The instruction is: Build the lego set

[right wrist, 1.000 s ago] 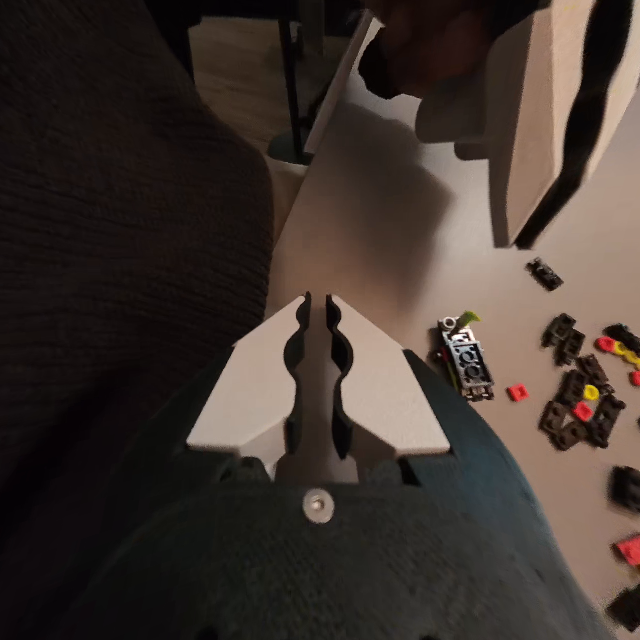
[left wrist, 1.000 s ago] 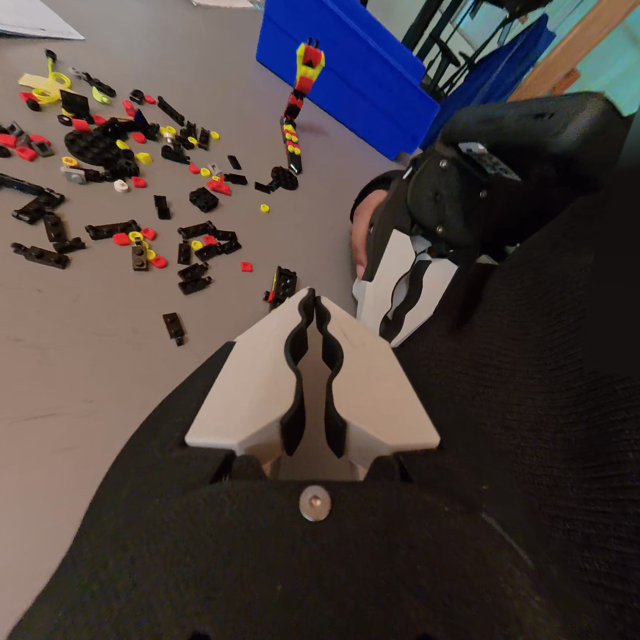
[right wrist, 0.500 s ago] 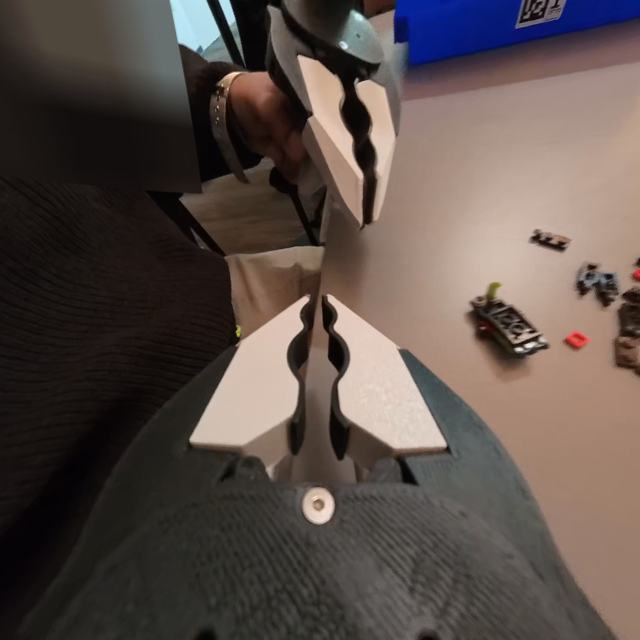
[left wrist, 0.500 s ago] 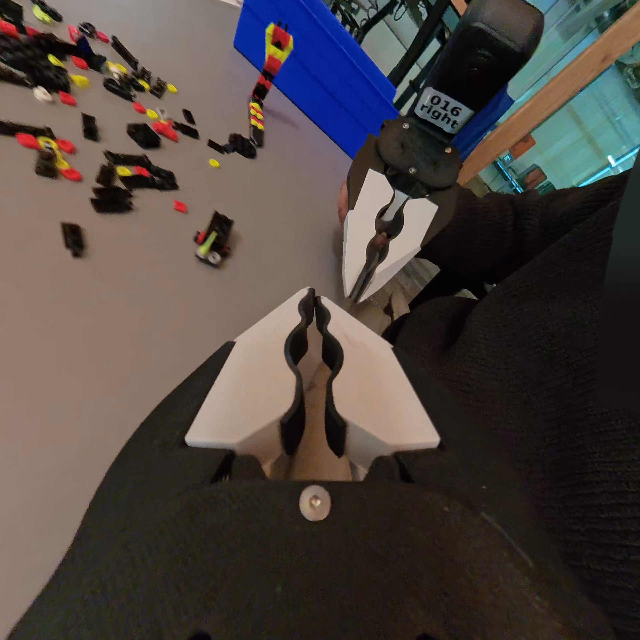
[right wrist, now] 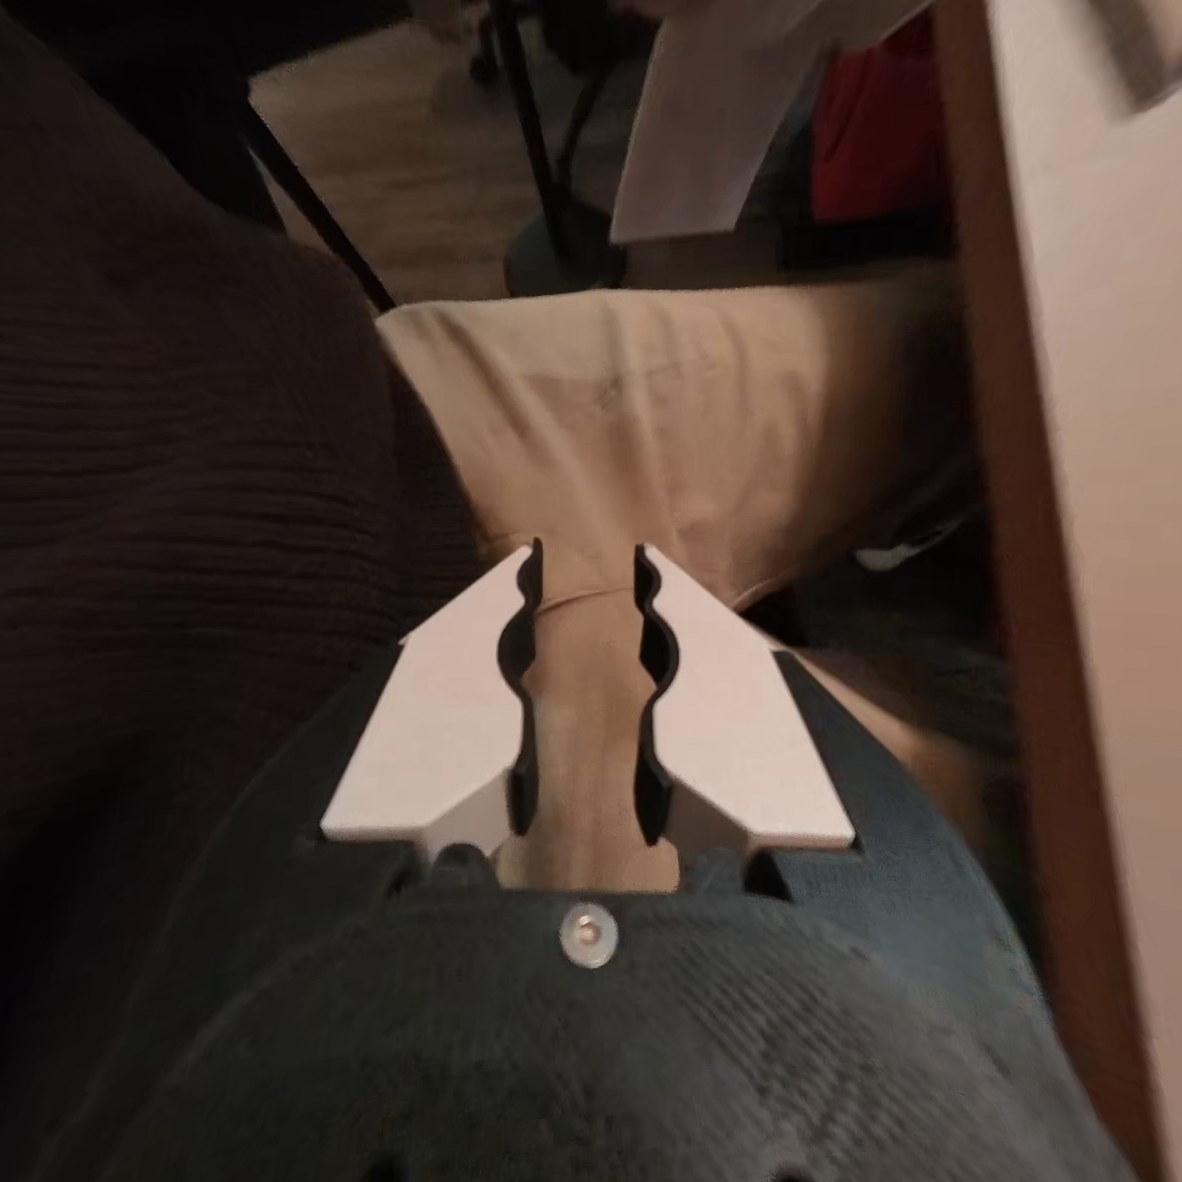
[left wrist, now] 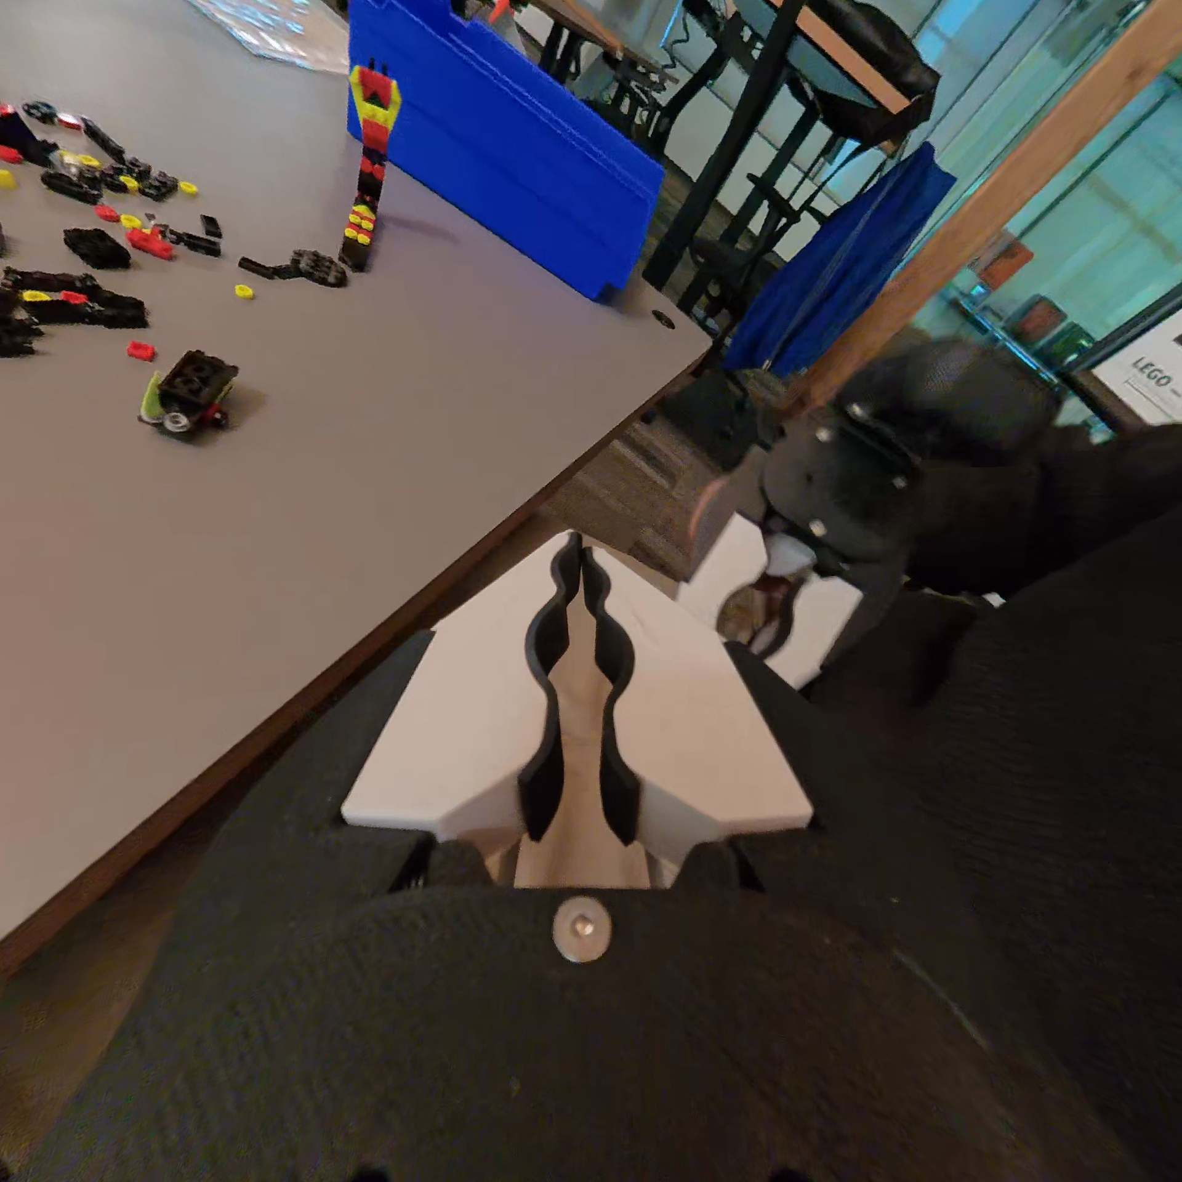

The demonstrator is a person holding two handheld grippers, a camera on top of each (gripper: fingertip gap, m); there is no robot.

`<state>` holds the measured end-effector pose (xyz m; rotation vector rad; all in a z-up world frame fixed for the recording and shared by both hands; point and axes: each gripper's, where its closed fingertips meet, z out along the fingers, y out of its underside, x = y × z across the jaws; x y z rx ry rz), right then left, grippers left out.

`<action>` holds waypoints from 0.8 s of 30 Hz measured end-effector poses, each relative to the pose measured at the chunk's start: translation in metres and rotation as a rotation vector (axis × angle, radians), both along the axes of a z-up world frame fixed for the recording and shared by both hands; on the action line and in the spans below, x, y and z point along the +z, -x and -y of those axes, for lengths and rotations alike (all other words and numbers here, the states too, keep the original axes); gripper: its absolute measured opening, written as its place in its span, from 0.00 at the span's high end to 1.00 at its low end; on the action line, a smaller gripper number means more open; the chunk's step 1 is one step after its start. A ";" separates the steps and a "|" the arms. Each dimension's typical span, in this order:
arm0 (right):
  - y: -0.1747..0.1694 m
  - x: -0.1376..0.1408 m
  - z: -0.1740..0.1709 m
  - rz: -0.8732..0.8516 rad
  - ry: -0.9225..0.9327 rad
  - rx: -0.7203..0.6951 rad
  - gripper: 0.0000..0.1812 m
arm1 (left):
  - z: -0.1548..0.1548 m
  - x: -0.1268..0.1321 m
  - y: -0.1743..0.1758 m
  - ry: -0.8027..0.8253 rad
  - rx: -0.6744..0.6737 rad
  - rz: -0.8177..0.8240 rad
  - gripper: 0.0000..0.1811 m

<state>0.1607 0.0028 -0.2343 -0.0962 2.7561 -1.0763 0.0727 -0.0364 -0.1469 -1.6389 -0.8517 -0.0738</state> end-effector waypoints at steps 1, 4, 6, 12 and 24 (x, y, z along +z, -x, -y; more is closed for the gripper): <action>-0.013 -0.004 -0.008 0.007 -0.017 -0.016 0.84 | -0.004 0.000 -0.003 -0.006 0.006 0.006 1.00; -0.036 -0.009 -0.033 -0.096 -0.028 -0.089 0.85 | -0.018 0.001 -0.013 -0.028 -0.003 0.031 1.00; -0.052 -0.004 -0.043 -0.105 0.010 -0.124 0.93 | -0.024 -0.002 -0.018 -0.010 -0.004 0.029 1.00; -0.113 -0.004 -0.044 0.168 0.006 -0.064 1.00 | -0.035 -0.005 -0.021 0.015 0.033 0.030 1.00; -0.047 -0.042 -0.050 -0.169 -0.192 -0.282 1.00 | -0.039 -0.021 -0.033 0.027 0.032 0.101 1.00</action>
